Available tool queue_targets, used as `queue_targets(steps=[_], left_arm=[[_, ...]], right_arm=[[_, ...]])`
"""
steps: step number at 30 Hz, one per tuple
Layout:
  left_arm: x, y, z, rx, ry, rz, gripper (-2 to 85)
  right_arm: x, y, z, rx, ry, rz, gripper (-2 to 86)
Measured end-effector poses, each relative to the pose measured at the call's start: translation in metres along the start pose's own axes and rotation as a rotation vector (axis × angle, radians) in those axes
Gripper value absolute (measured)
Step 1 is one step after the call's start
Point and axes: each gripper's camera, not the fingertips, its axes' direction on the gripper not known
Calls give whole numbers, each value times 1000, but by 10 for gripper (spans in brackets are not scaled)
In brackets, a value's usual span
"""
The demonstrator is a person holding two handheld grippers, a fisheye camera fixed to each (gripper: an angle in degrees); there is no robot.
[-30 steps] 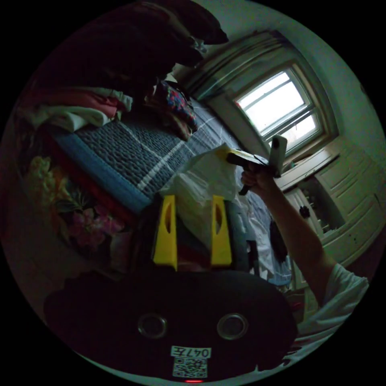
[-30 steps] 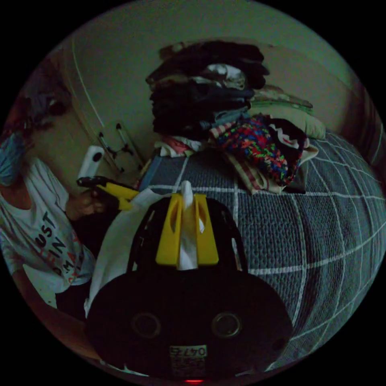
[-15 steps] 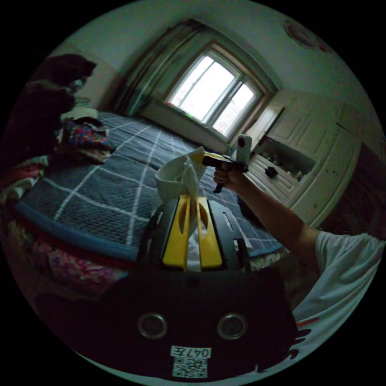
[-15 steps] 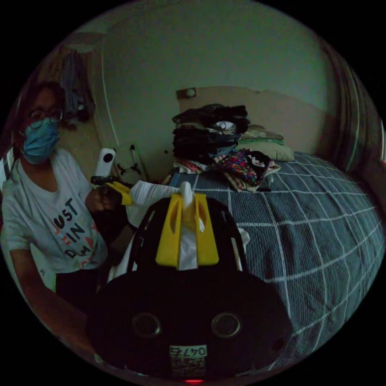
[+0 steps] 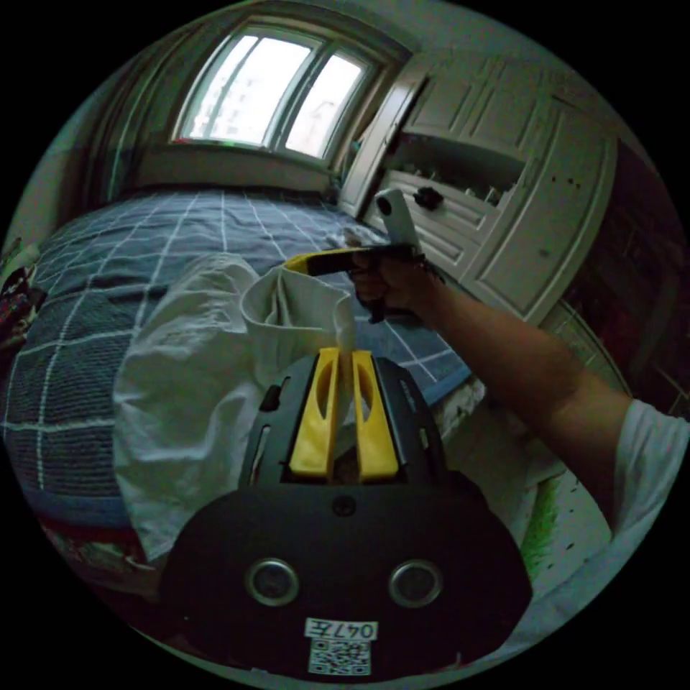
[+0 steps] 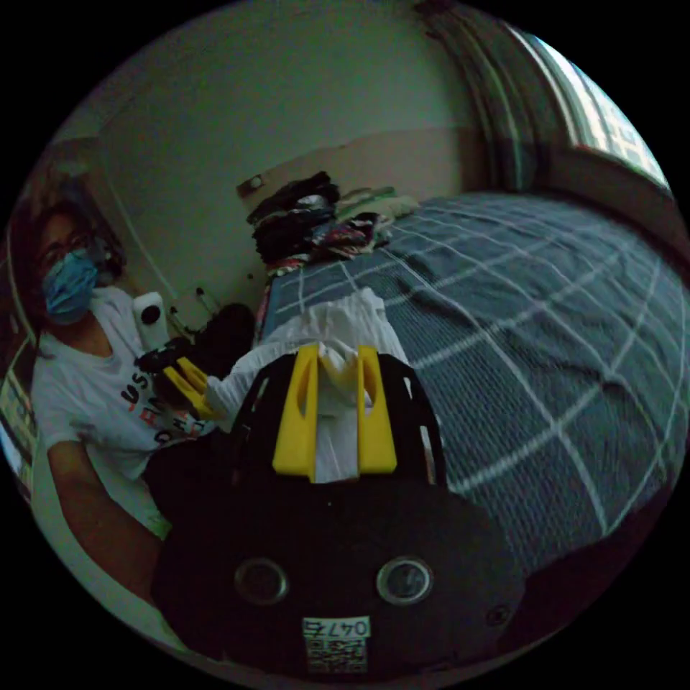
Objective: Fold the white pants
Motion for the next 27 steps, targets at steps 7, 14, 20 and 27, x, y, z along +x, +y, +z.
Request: queue_targets(steps=[7, 14, 20, 27], left_arm=[[53, -36, 65, -125, 106, 122, 145], [37, -89, 46, -184, 274, 141, 161], [-45, -199, 37, -194, 147, 217, 157], [-98, -301, 86, -262, 328, 218, 160]], right_arm=[[-12, 108, -98, 276, 241, 285, 100], [-87, 88, -108, 81, 419, 269, 143], [-88, 97, -101, 20, 435, 486, 169], [-125, 106, -97, -53, 496, 617, 117]])
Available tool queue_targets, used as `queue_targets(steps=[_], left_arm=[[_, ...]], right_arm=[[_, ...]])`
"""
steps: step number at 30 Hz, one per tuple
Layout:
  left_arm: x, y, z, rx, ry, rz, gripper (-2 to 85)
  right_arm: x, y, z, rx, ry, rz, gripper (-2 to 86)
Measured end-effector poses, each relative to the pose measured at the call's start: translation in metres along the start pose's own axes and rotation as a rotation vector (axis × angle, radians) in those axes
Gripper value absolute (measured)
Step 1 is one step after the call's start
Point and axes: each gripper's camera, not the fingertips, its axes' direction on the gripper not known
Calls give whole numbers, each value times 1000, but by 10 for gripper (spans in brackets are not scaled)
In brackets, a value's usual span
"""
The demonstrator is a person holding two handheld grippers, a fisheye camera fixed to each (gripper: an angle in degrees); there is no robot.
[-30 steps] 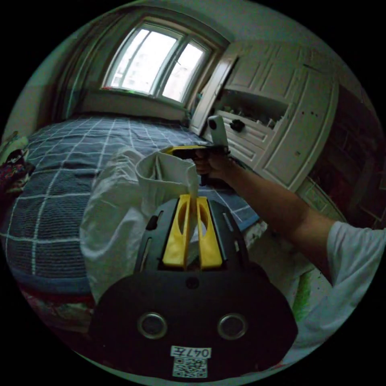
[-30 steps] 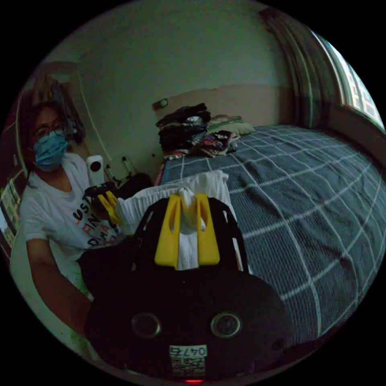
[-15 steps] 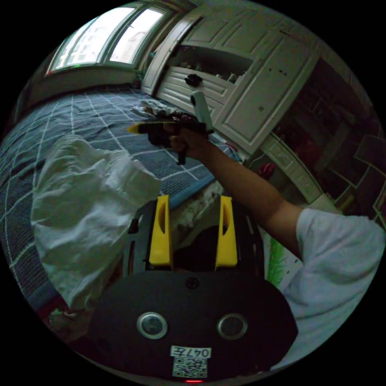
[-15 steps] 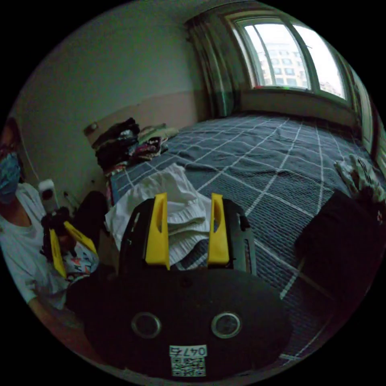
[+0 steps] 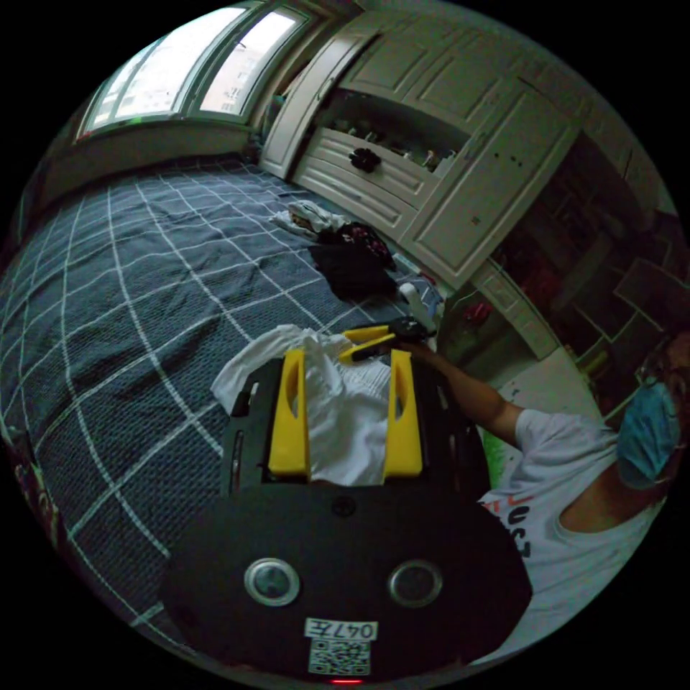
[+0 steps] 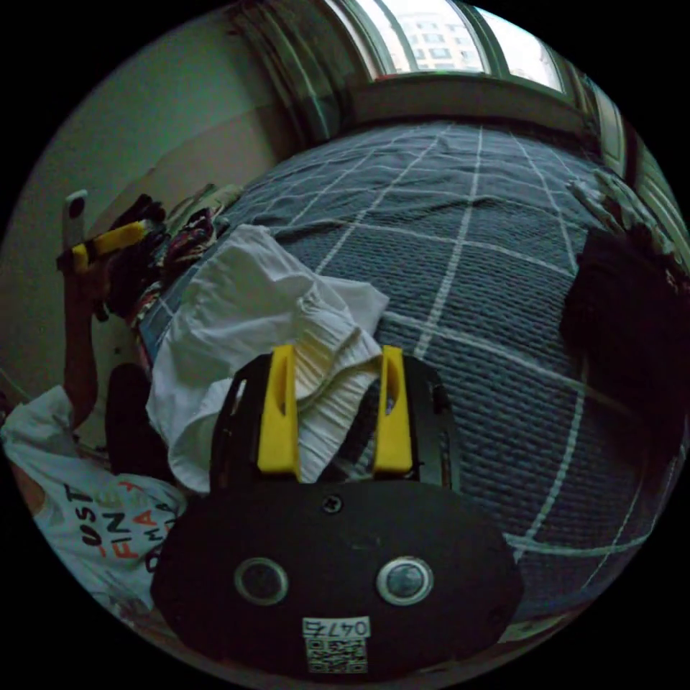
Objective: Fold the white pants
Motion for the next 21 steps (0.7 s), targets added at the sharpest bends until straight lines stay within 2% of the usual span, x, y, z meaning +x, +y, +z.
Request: queue_targets(steps=[2, 6, 11, 16, 19, 21], left_arm=[[-5, -11, 7, 16, -6, 14, 158], [-23, -33, 24, 41, -36, 15, 156], [-46, -79, 30, 28, -1, 141, 147], [-80, -163, 69, -166, 175, 107, 152], [-90, -199, 129, -408, 296, 85, 156], [-87, -204, 181, -674, 377, 109, 158]], right_arm=[[-26, 15, -22, 73, 105, -35, 61], [-93, 38, -62, 216, 315, -237, 21], [-214, 97, -98, 393, 585, -694, 9], [-283, 141, -117, 470, 654, -834, 7], [-313, 161, -130, 526, 622, -846, 8], [-328, 169, -135, 538, 612, -863, 8]])
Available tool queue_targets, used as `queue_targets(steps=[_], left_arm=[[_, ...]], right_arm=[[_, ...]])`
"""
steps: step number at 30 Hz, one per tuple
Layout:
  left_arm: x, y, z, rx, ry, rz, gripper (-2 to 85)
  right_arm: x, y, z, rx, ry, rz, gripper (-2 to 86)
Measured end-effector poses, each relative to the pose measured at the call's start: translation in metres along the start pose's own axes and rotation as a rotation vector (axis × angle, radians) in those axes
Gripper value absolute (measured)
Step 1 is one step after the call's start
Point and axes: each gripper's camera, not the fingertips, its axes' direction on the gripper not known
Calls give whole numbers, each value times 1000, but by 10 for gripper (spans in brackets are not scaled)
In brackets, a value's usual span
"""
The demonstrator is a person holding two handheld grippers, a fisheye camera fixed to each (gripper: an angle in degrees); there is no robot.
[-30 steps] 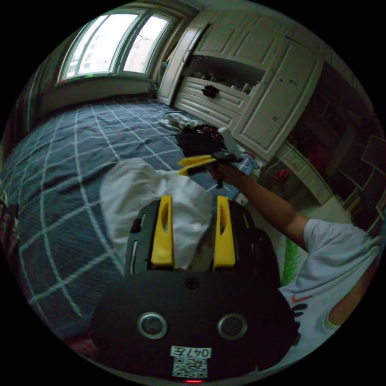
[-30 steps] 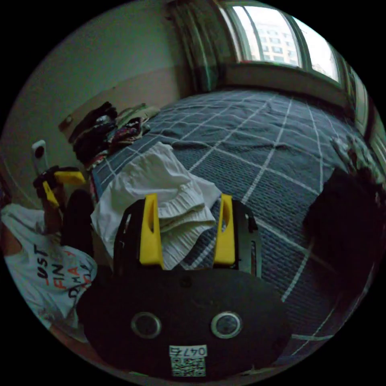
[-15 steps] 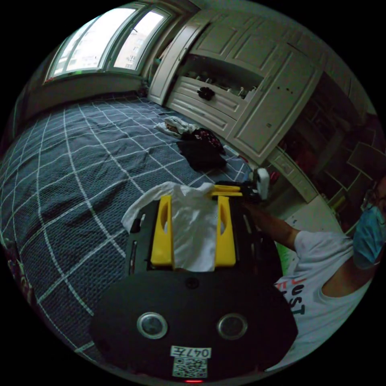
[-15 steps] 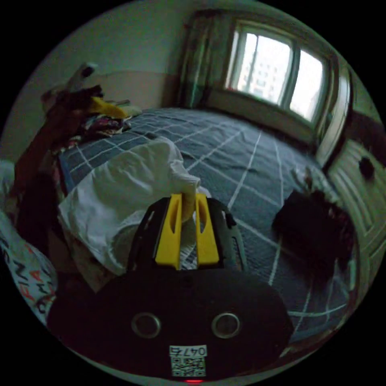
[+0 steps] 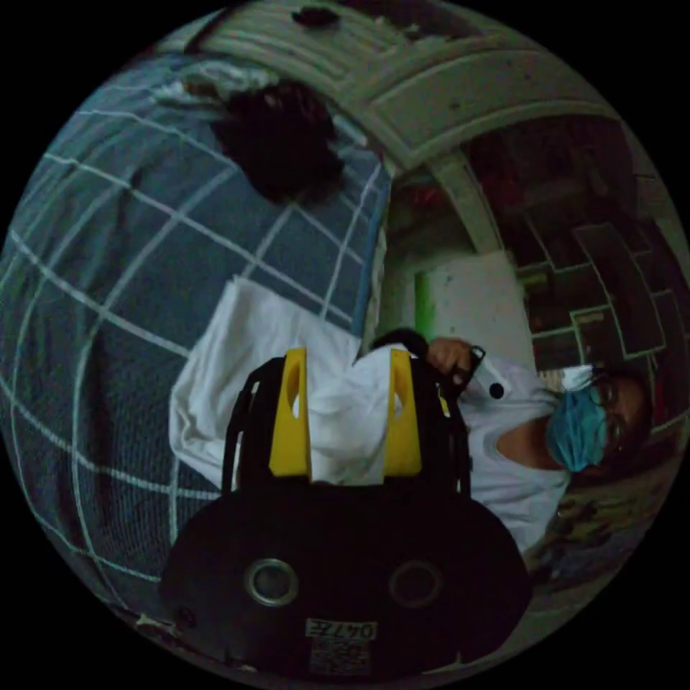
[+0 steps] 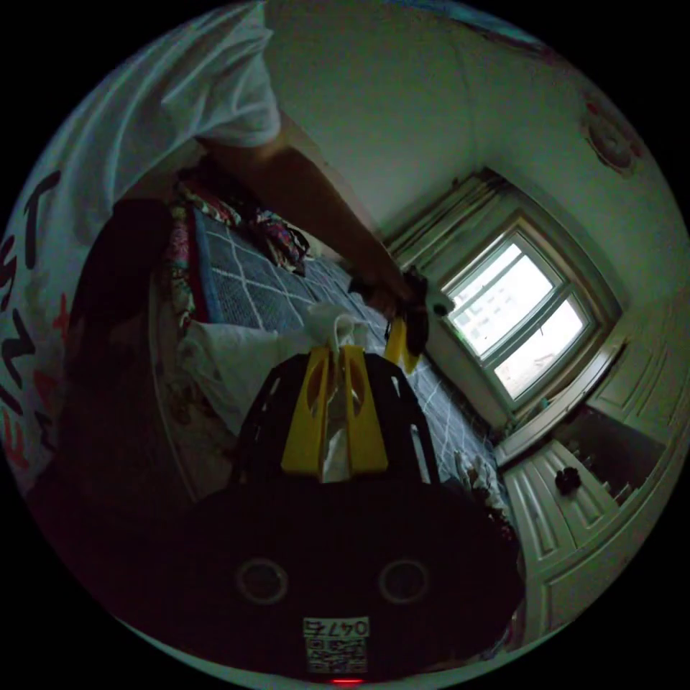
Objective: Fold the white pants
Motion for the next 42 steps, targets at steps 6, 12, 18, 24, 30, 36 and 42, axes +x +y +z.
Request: queue_targets(steps=[6, 12, 18, 24, 30, 36, 42], left_arm=[[-28, 2, 43, -446, -171, -121, 140], [-65, 43, 1, -328, -228, -269, 109], [-105, 88, -31, -143, -298, -405, 133], [-129, 152, -49, 91, -367, -491, 132], [-78, 247, -76, 467, -332, -399, 134], [-18, 328, -33, 453, -230, -231, 139], [20, 410, 19, 411, -226, -233, 150]], right_arm=[[-10, -29, -20, -15, 29, -69, 8], [43, -38, 11, -70, -6, 51, 9], [123, -1, 109, -281, -186, 292, 10], [149, 74, 215, -515, -420, 537, 23], [184, 141, 239, -461, -573, 895, 95], [167, 134, 177, -294, -584, 869, 175], [104, 118, 176, -439, -593, 724, 97]])
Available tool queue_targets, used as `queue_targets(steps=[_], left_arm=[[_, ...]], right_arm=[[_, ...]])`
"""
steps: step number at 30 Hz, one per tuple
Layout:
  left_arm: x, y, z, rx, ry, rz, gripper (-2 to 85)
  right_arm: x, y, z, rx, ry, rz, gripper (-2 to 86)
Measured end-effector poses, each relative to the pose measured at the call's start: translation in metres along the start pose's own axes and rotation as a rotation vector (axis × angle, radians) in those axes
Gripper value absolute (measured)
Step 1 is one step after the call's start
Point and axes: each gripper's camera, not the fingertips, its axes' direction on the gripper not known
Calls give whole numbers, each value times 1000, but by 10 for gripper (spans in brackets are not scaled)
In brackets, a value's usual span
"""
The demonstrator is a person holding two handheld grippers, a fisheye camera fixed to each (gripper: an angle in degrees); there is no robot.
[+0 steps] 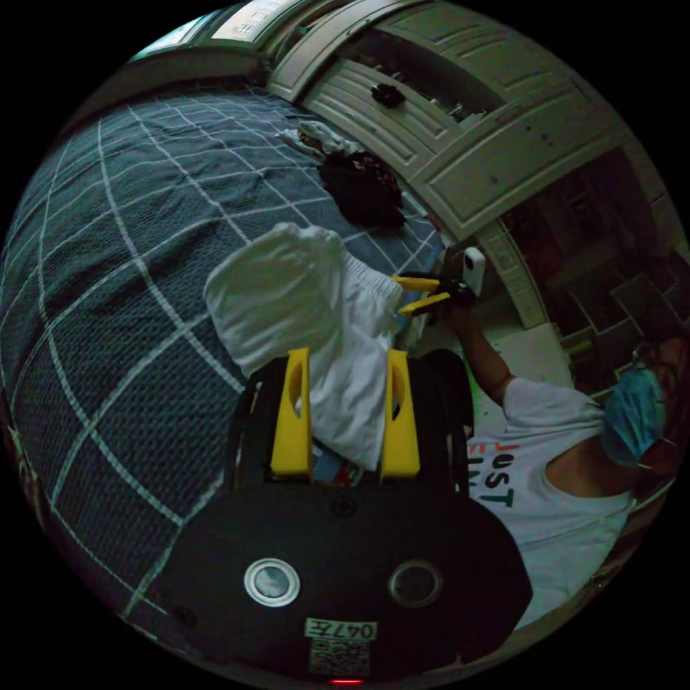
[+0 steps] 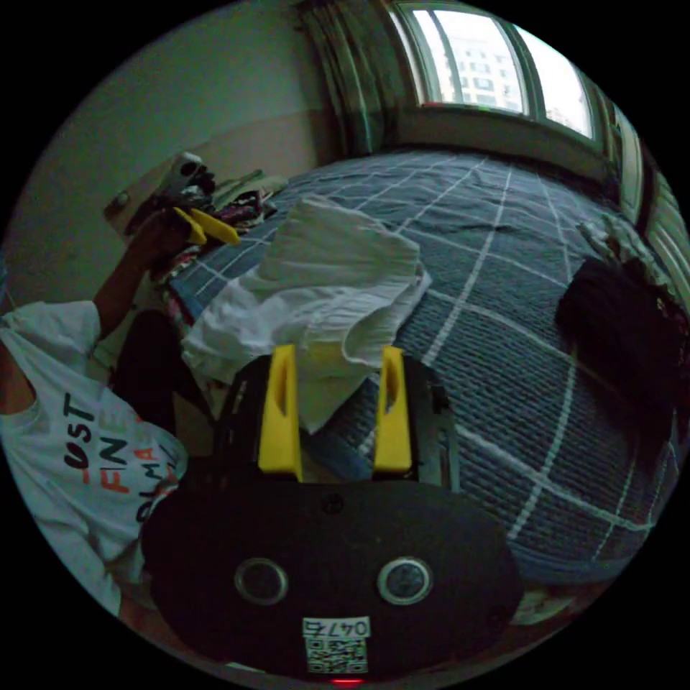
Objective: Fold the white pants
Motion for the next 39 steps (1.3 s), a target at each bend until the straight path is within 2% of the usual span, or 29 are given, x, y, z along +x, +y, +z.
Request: queue_targets(steps=[2, 4, 7, 9, 13, 16, 18, 22, 26, 28, 31, 33, 35, 37, 39], left_arm=[[6, 24, 0, -16, -29, 0, 156], [10, 50, -7, 3, -21, -5, 159], [12, 104, -34, 103, 1, -25, 160], [8, 157, -64, 207, -71, -73, 160], [-6, 241, -103, 348, -183, -197, 161], [-20, 321, -134, 530, -236, -353, 162], [-26, 392, -157, 655, -357, -529, 161], [-21, 477, -183, 676, -541, -694, 172], [-16, 541, -206, 657, -667, -767, 183], [-18, 560, -210, 653, -670, -770, 184], [-26, 578, -210, 618, -606, -726, 185], [-25, 579, -209, 587, -524, -619, 185], [-17, 571, -207, 573, -450, -503, 185], [-6, 557, -204, 557, -385, -379, 185], [5, 535, -198, 525, -399, -294, 185]], right_arm=[[-6, -6, 13, 15, -95, -6, 22], [-16, -14, 12, 73, -130, -17, 5], [-45, -40, 4, 125, -103, -29, -2], [-71, -70, 0, 130, -63, -88, -2], [-163, -182, 21, 68, -62, -315, -3], [-260, -258, 69, -21, -81, -519, -3], [-321, -290, 107, -66, -78, -628, -1], [-441, -321, 204, -157, -254, -787, 12], [-529, -299, 309, -326, -145, -971, 98], [-542, -290, 336, -414, -204, -977, 119], [-537, -296, 320, -246, -257, -916, 117], [-521, -305, 291, -81, -249, -873, 93], [-485, -310, 244, 226, -129, -797, 41], [-453, -306, 221, 418, 22, -714, 13], [-426, -306, 218, 403, 90, -647, 1]])
